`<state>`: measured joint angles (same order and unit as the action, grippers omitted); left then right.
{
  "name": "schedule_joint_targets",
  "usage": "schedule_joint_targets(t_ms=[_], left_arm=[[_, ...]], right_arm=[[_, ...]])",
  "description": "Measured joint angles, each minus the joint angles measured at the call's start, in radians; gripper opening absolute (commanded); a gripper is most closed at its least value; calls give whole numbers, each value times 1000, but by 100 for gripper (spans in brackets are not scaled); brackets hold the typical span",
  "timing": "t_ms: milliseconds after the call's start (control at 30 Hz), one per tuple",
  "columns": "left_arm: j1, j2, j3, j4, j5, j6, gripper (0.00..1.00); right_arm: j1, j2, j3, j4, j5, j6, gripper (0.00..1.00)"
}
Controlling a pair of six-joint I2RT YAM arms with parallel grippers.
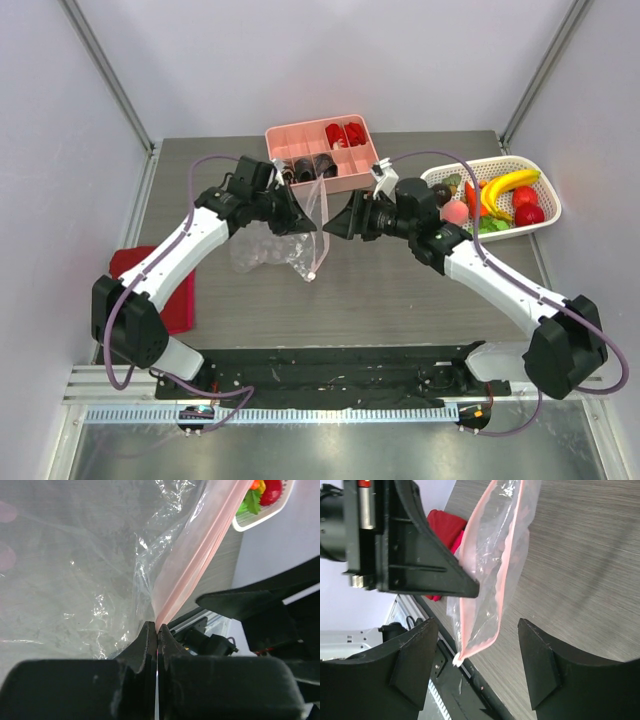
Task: Place the food in the zip-top bag and seal the zipper
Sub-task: Open the zipper of the food storage bag.
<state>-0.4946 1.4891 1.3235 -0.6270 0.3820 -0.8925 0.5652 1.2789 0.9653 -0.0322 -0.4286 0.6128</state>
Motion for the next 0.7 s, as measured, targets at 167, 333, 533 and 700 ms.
schedule_joint_targets(t_ms=[167,333,533,700], left_arm=[[0,-6,0,40,37,-34,0],[15,-42,0,34,45,-29,0],[62,-164,34,-135,-76,123,0],[55,-269,85,-262,-196,293,0]], right_arm=[[1,45,0,40,23,10,37],[2,85,3,13,39,-27,1],[-20,76,67,-177,72,-151,1],[-62,56,163,-348,74,-286,1]])
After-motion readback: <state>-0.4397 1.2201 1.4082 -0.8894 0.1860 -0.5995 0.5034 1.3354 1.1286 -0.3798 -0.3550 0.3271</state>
